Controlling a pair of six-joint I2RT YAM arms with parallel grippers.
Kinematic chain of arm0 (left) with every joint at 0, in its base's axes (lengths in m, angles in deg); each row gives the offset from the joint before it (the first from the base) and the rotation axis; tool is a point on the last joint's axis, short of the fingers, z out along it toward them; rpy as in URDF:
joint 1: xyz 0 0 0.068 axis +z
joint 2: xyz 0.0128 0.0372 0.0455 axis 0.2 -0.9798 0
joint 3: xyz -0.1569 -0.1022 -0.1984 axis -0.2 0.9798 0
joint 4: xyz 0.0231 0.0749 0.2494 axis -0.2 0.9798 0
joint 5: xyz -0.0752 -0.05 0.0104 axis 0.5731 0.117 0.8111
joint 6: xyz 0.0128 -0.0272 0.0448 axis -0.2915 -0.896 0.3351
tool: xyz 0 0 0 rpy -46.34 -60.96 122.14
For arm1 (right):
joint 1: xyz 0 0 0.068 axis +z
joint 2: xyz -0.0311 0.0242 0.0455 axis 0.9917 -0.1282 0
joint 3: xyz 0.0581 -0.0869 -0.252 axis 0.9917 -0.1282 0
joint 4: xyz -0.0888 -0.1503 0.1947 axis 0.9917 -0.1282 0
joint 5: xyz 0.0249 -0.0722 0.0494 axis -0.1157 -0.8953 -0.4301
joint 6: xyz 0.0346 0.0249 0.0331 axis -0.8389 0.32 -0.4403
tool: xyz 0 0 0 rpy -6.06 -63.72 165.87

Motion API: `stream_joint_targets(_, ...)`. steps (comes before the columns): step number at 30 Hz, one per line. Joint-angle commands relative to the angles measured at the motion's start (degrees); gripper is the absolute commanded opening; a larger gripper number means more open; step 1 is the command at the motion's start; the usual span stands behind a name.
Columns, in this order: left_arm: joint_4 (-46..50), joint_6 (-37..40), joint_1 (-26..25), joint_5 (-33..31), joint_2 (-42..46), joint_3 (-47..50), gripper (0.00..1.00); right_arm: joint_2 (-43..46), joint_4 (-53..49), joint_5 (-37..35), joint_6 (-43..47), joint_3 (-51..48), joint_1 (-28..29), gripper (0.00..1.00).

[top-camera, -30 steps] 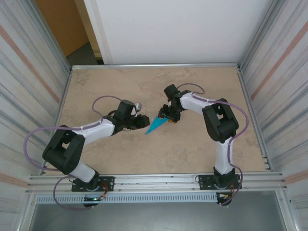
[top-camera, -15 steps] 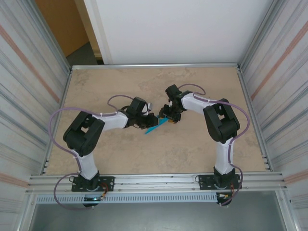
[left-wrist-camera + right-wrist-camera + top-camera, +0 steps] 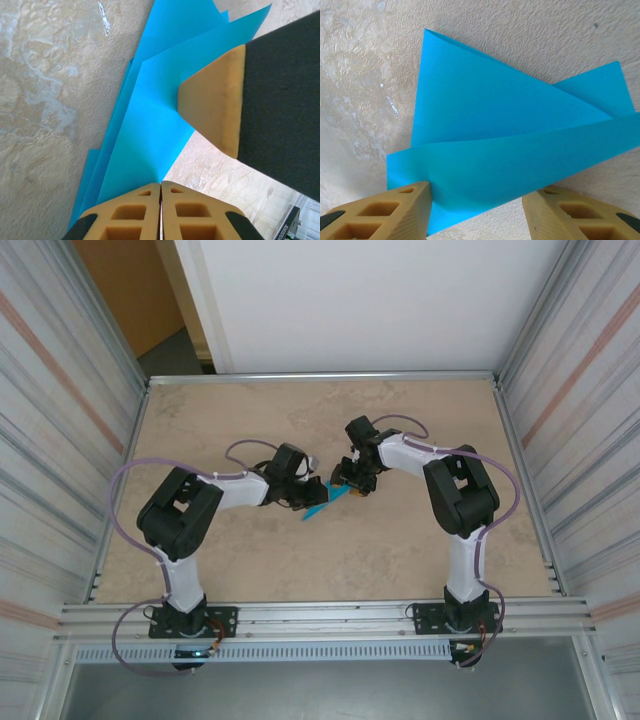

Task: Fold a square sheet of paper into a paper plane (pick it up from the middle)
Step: Fold the wing for the fifth time at the center of the table.

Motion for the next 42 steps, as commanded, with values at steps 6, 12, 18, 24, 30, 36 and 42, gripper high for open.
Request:
stream_joint_targets(6,0.65,-0.66,0.08,-1.30,-1.63,-0.50,0.07,-6.79,-1.43,-4.98,1.78,-3.91,-0.38,0.51)
stream_joint_targets(12,0.54,-0.99,0.18,-1.64,-2.28,-0.53,0.07,-7.67,-1.87,-5.32,2.26,-3.73,-0.30,0.50)
stream_joint_targets(18,0.46,-1.68,0.52,-1.74,-2.58,0.02,0.06,-8.55,-2.23,-5.72,2.44,-3.82,-0.30,0.49)
stream_joint_targets(24,1.43,-2.67,0.97,-1.09,-3.23,0.08,0.06,-7.33,-2.48,-3.46,2.55,-3.06,-1.18,0.49)
stream_joint_targets(30,3.16,-2.52,1.05,-0.23,-3.99,-0.45,0.05,4.48,0.14,5.04,4.65,-2.07,-5.58,0.53)
stream_joint_targets(36,3.51,-2.56,1.01,0.05,-4.55,-0.94,0.05,12.12,1.45,7.85,7.37,-5.48,-6.37,0.51)
stream_joint_targets(42,3.71,-2.50,1.01,0.33,-4.66,-0.88,0.04,9.30,4.67,10.05,6.84,-3.88,-1.59,0.31)
